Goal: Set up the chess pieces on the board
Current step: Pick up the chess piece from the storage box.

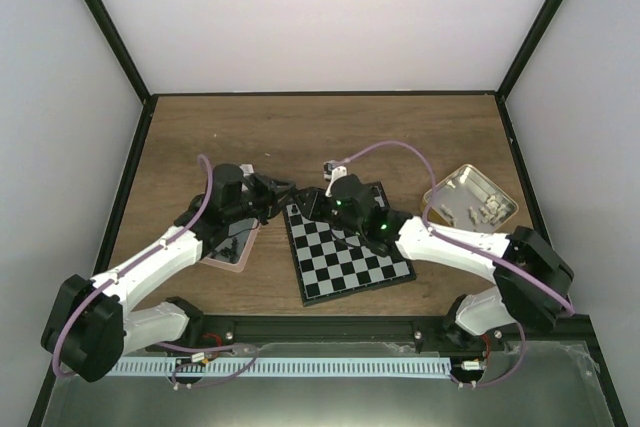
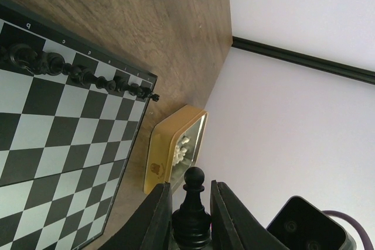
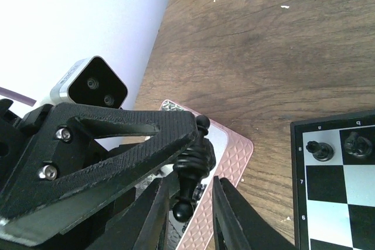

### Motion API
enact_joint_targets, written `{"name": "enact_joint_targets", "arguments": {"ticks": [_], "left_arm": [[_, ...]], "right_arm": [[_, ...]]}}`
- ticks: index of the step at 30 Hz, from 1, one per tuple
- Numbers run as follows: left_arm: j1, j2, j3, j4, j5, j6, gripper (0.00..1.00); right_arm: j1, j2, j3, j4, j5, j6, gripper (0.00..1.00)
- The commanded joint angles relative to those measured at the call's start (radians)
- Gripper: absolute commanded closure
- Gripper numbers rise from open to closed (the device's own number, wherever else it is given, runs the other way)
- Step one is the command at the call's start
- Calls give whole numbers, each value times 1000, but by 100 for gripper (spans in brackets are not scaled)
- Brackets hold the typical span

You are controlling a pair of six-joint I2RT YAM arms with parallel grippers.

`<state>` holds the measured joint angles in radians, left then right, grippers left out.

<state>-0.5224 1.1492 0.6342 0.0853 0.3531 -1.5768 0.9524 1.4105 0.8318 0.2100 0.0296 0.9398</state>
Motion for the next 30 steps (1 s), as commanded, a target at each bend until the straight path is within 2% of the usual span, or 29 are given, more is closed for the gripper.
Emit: {"name": "enact_joint_targets", "arguments": {"ticks": [1, 4, 10, 13, 17, 20, 23, 26, 29, 30], "left_arm": [[-4, -4, -10, 44, 23, -21, 80], [-4, -3, -14, 47, 27, -23, 80], [-4, -9, -24, 47, 27, -25, 78], [-4, -13, -22, 47, 33, -17, 68], [-4, -15, -18, 62, 71, 44, 42], [1, -6, -17, 98, 130, 130, 27], [9, 5, -1, 119, 208, 283, 22], [17, -20, 45, 52, 258, 461, 19], [39, -94, 97, 48, 329, 575, 0], [45, -113, 113, 57, 361, 606, 0]], "right_arm": [[5, 29, 62, -10, 7, -9, 77], [4, 37, 69, -18, 3, -8, 78], [4, 28, 66, -18, 11, -7, 93], [4, 15, 59, -21, 23, -10, 98], [-4, -12, 46, -27, 27, -29, 99], [-20, -45, 20, -20, -5, -72, 99], [-52, -103, -24, 1, -92, -166, 99], [-101, -176, -70, 37, -266, -303, 99], [-142, -244, -92, 5, -396, -441, 99], [-148, -270, -102, 4, -423, -469, 99]]}}
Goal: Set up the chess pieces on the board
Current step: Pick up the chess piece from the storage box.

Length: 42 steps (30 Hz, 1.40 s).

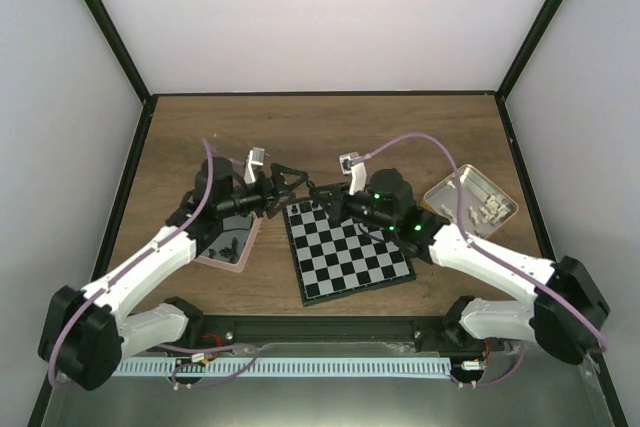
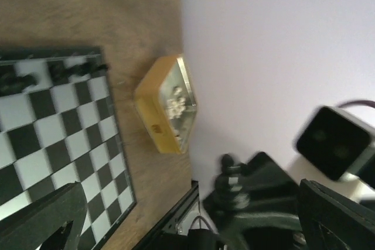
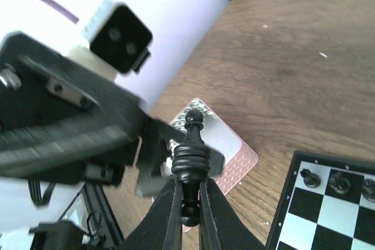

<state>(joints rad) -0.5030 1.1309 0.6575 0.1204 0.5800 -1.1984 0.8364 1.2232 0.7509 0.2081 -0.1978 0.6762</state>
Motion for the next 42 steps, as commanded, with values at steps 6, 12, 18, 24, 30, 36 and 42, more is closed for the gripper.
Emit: {"name": "enact_joint_targets", "arguments": {"ticks": [6, 12, 18, 24, 30, 36, 42], "left_arm": [[48, -135, 159, 16, 334, 309, 0], [53, -134, 214, -110, 400, 362, 5], [55, -106, 242, -110, 447, 315, 37], [54, -90, 211, -20, 498, 231, 49], [54, -76, 181, 0, 511, 214, 58], [54, -75, 166, 18, 511, 221, 67], [55, -77, 158, 27, 494, 240, 73]], "right_arm": [[-45, -183, -13, 8, -278, -323, 99], [-45, -238, -3, 20, -318, -350, 99], [-45, -268, 9, 9, -322, -382, 99], [-46, -245, 41, -28, -325, -427, 99], [-45, -224, 62, -38, -349, -447, 99], [-45, -218, 68, -60, -342, -458, 99], [-45, -215, 67, -65, -341, -459, 99]]}}
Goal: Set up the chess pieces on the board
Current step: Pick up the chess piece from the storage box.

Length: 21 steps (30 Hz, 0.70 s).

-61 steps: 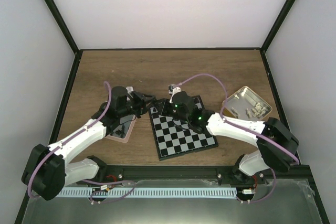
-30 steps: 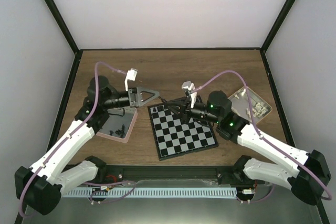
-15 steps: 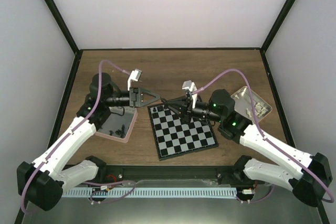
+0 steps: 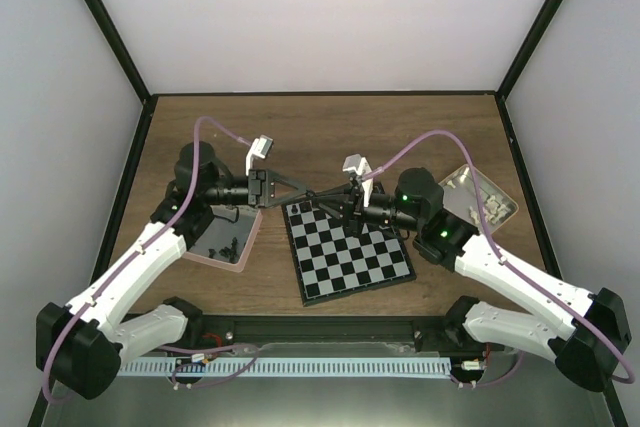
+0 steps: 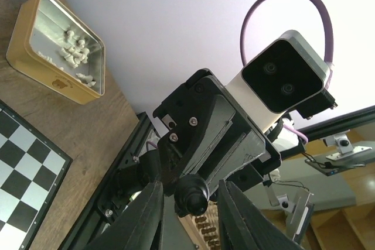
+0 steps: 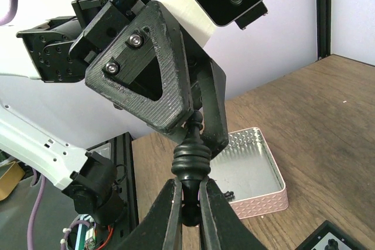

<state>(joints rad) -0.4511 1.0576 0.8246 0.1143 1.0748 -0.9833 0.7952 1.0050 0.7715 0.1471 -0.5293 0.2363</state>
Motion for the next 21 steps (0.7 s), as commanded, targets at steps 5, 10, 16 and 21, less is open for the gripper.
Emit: {"name": "enact_joint_targets", "arguments": {"ticks": [5, 10, 16, 21], "left_arm": [[4, -12, -10, 24, -30, 61, 81], [4, -31, -7, -9, -65, 107, 95], [13, -44, 37, -197, -180, 264, 96], [10, -74, 100, -436, -477, 482, 96]], "right_arm": [[-4, 3, 43, -6, 4, -19, 99], [-4, 4, 43, -6, 15, -11, 99], [-4, -4, 22, -24, 84, 2, 99], [-4, -22, -26, -76, 254, 75, 99]]}}
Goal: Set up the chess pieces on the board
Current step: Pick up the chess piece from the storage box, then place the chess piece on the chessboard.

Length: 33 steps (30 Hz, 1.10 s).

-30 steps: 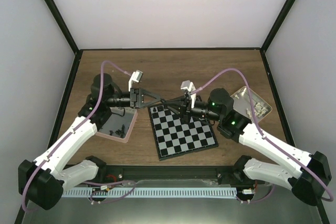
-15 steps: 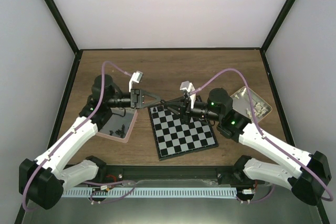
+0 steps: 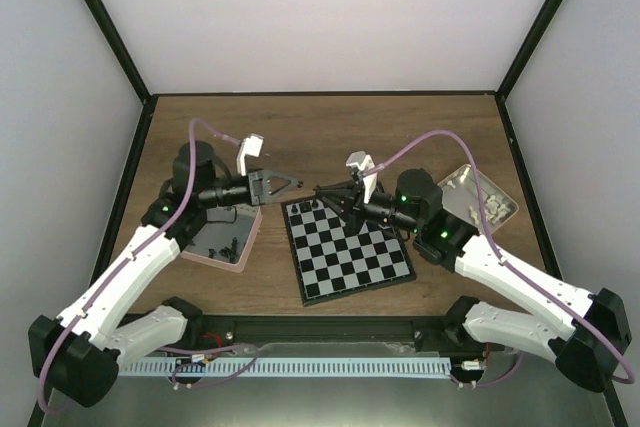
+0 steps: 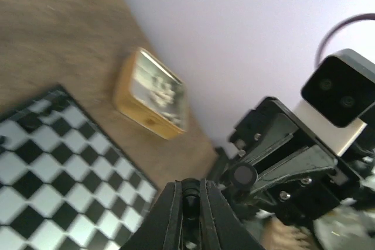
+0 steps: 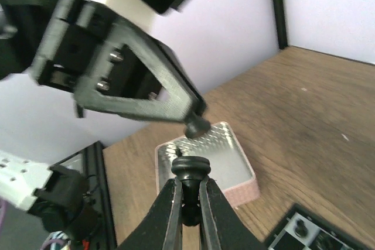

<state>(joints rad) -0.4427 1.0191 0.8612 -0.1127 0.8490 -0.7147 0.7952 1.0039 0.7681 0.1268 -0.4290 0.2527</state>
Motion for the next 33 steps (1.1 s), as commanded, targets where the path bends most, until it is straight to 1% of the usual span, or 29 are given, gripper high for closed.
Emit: {"name": "enact_joint_targets", "arguments": {"ticks": [1, 3, 5, 11, 15, 18, 20, 25, 27, 33], "left_arm": [[-1, -33, 68, -228, -308, 239, 96], [-21, -12, 76, -279, -410, 277, 96], [-64, 27, 82, -306, -507, 311, 96], [-252, 212, 133, -357, -781, 359, 96], [-310, 329, 156, -408, -928, 346, 96], [-344, 389, 140, -416, -988, 319, 96], [-356, 417, 119, -403, -1002, 290, 96], [-367, 461, 30, -308, -1036, 224, 96], [-368, 479, 13, -292, -1087, 198, 96], [-368, 514, -14, -231, -1104, 193, 96]], "right_arm": [[-5, -23, -32, -73, 192, 84, 99], [-8, -20, -38, -117, 267, 150, 99], [-22, -1, -35, -174, 321, 220, 99], [-54, 60, -30, -346, 393, 372, 99], [-103, 90, -36, -445, 390, 448, 99], [-139, 98, -68, -440, 360, 466, 99], [-150, 109, -81, -429, 345, 470, 99], [-151, 151, -79, -401, 317, 469, 99], [-151, 167, -75, -392, 304, 468, 99], [-150, 192, -73, -381, 279, 468, 99]]}}
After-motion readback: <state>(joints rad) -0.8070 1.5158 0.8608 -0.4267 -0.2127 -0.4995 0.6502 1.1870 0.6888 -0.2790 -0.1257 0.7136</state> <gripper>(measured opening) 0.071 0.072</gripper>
